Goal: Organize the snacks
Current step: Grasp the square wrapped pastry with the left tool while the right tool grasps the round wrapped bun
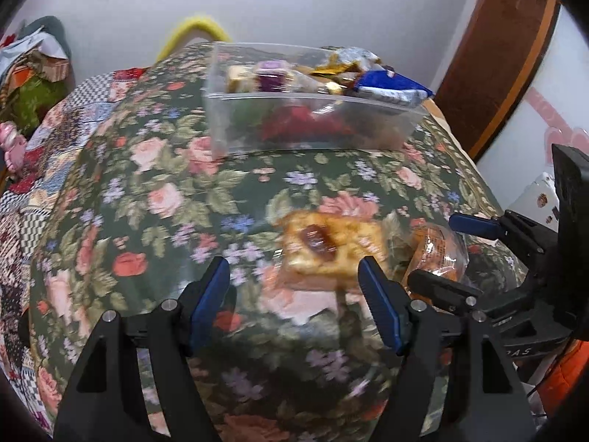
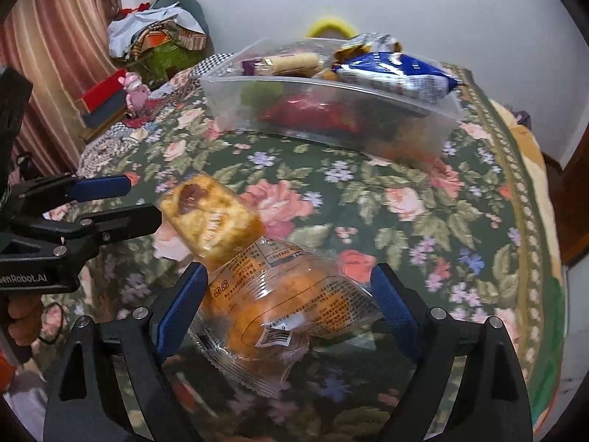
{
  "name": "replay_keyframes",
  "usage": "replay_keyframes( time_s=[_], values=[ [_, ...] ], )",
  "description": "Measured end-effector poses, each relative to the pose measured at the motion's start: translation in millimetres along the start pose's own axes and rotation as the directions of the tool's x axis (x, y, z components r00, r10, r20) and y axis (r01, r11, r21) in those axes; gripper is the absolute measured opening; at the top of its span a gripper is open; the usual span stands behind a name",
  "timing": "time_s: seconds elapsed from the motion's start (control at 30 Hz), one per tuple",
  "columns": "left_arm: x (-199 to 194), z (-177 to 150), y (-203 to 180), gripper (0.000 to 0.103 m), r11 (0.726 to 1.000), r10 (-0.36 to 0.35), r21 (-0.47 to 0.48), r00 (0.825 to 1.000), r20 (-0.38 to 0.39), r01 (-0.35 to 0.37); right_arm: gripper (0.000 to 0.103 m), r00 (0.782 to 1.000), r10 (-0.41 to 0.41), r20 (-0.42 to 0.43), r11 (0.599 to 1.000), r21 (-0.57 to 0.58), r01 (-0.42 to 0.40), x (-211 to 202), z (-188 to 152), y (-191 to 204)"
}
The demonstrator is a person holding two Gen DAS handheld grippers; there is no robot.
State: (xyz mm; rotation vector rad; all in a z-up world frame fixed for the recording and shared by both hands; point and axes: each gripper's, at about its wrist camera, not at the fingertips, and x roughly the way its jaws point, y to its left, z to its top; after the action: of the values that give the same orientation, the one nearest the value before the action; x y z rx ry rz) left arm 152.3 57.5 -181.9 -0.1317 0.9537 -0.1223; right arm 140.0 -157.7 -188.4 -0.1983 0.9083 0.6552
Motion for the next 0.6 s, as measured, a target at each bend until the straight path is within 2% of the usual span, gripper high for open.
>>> replay_keyframes(
  time_s=[0.17, 0.27, 0.33, 0.5, 0.6],
  values=[
    [15.7, 4.9, -22.7, 0.074, 0.998, -0.003, 0.07, 1.0, -0.009, 0.004, 0.089, 0.999, -0.05, -0.006, 0.999, 0.019, 0.05, -9.9, -5.5, -24.5],
    [27.9, 7.3, -27.3, 0.078, 0.997, -0.004, 0.081, 1.0, -0.028, 0.006, 0.089, 0.999, -0.031, -0.007, 0.996, 0.079, 0.031, -19.3, -10.0, -41.0],
    [34.7, 8.5, -28.4, 0.08, 0.996, 0.02, 0.087, 0.999, -0.025, -0.018, 0.089, 1.0, 0.002, -0.006, 0.992, 0.122, -0.001, -24.9, -13.1, -48.4],
    [56.6, 12.8, -19.1, 0.084, 0.999, -0.017, 0.029, 0.996, -0.085, 0.019, 0.089, 0.999, 0.031, -0.019, 0.988, 0.153, -0.028, -25.1, -19.1, -47.4],
    [57.8, 13.7, -17.4, 0.083, 1.0, 0.004, 0.025, 0.998, -0.06, -0.002, 0.089, 0.999, 0.035, -0.035, 0.988, 0.151, -0.029, -16.2, -20.3, -42.1]
  ],
)
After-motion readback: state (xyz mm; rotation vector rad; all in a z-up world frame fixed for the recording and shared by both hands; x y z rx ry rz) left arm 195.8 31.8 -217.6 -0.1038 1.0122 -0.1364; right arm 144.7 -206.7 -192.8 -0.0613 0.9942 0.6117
